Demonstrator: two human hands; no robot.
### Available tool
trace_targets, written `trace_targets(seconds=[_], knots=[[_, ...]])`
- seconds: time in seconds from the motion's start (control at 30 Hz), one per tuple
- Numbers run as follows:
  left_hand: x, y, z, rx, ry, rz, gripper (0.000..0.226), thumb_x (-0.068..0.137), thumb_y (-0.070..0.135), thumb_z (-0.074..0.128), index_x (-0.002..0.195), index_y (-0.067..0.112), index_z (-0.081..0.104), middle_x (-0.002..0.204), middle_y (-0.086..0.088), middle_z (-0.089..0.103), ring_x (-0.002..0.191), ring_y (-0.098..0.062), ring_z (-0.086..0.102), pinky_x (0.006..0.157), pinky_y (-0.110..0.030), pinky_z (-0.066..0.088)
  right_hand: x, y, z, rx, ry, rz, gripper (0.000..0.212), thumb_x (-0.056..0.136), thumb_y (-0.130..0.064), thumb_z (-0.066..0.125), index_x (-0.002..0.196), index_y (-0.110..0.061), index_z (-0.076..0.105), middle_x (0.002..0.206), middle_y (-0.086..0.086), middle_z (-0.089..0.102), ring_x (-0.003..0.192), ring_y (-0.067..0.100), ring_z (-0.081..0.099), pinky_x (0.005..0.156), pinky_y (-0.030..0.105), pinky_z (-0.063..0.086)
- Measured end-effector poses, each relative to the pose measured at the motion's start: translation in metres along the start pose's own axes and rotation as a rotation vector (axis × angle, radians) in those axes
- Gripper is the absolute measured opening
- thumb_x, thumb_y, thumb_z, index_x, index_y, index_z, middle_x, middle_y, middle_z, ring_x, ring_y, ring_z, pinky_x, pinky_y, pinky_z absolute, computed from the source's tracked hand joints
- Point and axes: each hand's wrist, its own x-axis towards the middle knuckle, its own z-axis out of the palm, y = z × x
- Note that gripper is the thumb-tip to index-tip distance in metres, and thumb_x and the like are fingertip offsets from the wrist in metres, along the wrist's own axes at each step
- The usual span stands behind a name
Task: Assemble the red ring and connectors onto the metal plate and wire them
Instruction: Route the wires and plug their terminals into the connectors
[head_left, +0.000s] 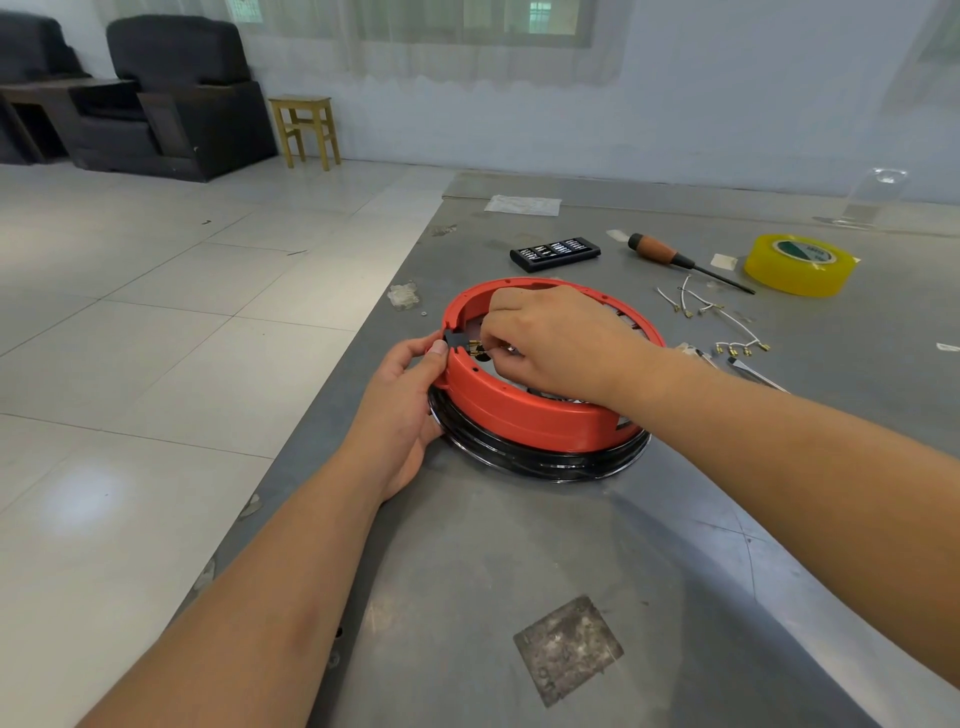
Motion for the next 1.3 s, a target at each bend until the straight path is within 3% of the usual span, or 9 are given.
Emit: trace_targets(seconds=[0.13,0.37,0.6,0.83,0.97,1.1,1.17,1.23,1.3], knots=[[0.000,-0.001,-0.001,0.014,-0.007,0.002,0.012,0.108,0.025,0.057,0.113,0.019,0.066,0.086,-0.005,0.071,0.068,-0.016,0.067,0.059,-0.031,0.060,0.001,0.000,0.001,0.040,-0.002,0.028,0.017,0.097,-0.019,0.054,0.099,-0.014,0.071,0.104,0.000,0.066,0.088,0.017,0.060,0.072,0.029,0.044],[0.000,0.000,-0.002,0.017,-0.006,0.000,0.012,0.109,0.026,0.056,0.112,0.019,0.065,0.078,0.000,0.072,0.065,-0.014,0.067,0.059,-0.031,0.061,0.001,-0.003,0.000,0.069,-0.021,0.046,0.017,0.097,-0.019,0.053,0.097,-0.015,0.069,0.100,-0.001,0.063,0.085,0.014,0.055,0.075,0.035,0.051],[-0.001,0.001,-0.001,0.027,-0.023,-0.008,0.013,0.110,0.025,0.055,0.114,0.018,0.064,0.077,0.001,0.073,0.065,-0.013,0.067,0.061,-0.030,0.061,0.005,-0.002,0.000,0.071,-0.037,0.051,0.015,0.097,-0.020,0.053,0.097,-0.015,0.067,0.103,-0.001,0.065,0.084,0.009,0.046,0.077,0.031,0.047],[-0.001,0.002,-0.001,0.031,-0.003,-0.021,0.013,0.110,0.027,0.055,0.111,0.020,0.065,0.076,0.003,0.072,0.063,-0.012,0.065,0.059,-0.029,0.060,0.005,-0.002,-0.001,0.059,-0.065,0.036,0.017,0.100,-0.020,0.051,0.101,-0.014,0.067,0.106,0.002,0.065,0.090,0.015,0.056,0.080,0.035,0.049],[-0.002,0.002,0.000,0.019,0.011,-0.020,0.015,0.110,0.025,0.054,0.116,0.019,0.066,0.079,0.003,0.072,0.068,-0.012,0.064,0.065,-0.030,0.059,0.007,-0.002,-0.001,0.058,-0.078,0.049,0.018,0.102,-0.022,0.051,0.104,-0.016,0.068,0.110,0.000,0.064,0.094,0.014,0.057,0.081,0.029,0.046],[-0.003,0.005,0.000,0.009,0.030,-0.037,0.018,0.109,0.023,0.055,0.118,0.017,0.068,0.083,0.000,0.071,0.067,-0.012,0.064,0.060,-0.028,0.059,0.005,0.004,-0.006,0.089,-0.102,0.072,0.021,0.102,-0.029,0.059,0.113,-0.021,0.074,0.115,-0.002,0.065,0.098,0.011,0.057,0.083,0.023,0.038],[-0.003,0.004,0.002,0.024,0.061,-0.021,0.020,0.110,0.027,0.054,0.116,0.018,0.071,0.084,0.001,0.072,0.073,-0.014,0.064,0.071,-0.032,0.060,-0.005,0.010,-0.015,0.177,-0.068,0.106,0.020,0.098,-0.030,0.065,0.113,-0.021,0.076,0.110,-0.003,0.066,0.091,0.008,0.054,0.087,0.026,0.043],[-0.002,0.000,0.004,0.061,0.097,0.023,0.028,0.111,0.037,0.050,0.110,0.020,0.072,0.087,0.003,0.076,0.085,-0.016,0.069,0.092,-0.038,0.058,-0.019,0.022,-0.023,0.232,-0.002,0.175,0.019,0.097,-0.029,0.068,0.109,-0.018,0.077,0.106,-0.001,0.069,0.093,0.011,0.059,0.089,0.024,0.043],[0.000,-0.004,0.004,0.144,0.110,0.094,0.040,0.104,0.057,0.051,0.114,0.024,0.072,0.107,0.002,0.077,0.109,-0.019,0.071,0.112,-0.044,0.049,-0.034,0.038,-0.027,0.257,0.080,0.338,0.016,0.097,-0.029,0.067,0.104,-0.020,0.078,0.103,-0.002,0.071,0.098,0.013,0.063,0.086,0.019,0.037]])
